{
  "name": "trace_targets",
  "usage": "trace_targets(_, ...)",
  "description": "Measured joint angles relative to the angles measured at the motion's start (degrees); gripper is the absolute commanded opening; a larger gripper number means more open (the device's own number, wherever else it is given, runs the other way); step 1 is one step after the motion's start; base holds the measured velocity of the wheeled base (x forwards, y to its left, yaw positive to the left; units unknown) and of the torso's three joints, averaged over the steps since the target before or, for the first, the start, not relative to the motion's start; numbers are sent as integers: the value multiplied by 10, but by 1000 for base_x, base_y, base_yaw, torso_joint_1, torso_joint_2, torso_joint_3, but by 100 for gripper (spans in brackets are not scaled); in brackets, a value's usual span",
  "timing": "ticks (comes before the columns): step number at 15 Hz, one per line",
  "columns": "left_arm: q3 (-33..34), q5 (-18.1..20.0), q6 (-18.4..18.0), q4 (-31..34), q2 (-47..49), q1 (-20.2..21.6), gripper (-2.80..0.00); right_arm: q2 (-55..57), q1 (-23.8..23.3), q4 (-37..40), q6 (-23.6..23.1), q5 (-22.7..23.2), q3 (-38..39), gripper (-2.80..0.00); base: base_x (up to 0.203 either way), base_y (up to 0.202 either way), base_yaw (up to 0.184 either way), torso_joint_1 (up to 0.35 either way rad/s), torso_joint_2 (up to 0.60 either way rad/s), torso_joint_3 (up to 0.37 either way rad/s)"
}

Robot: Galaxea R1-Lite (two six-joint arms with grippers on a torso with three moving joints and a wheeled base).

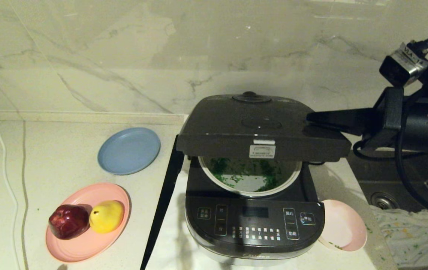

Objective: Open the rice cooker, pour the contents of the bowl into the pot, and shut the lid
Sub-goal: Close the rice cooker

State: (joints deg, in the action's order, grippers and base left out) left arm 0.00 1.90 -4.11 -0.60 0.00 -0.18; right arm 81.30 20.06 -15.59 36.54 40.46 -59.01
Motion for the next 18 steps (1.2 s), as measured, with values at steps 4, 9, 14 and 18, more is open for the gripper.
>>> trace_targets(4,0,0,0,0,0,0,-280,-39,9,-1,-10,0,116,-280,0,0,0,0,0,0)
trace_targets(9,0,0,0,0,0,0,-280,-53,19,-3,-20,-1,199,-280,0,0,0,0,0,0)
trace_targets(14,0,0,0,0,0,0,-280,-39,30,-82,-14,-2,236,-280,0,0,0,0,0,0)
trace_targets(18,0,0,0,0,0,0,-280,-40,18,-86,-11,-24,223,-280,0,0,0,0,0,0)
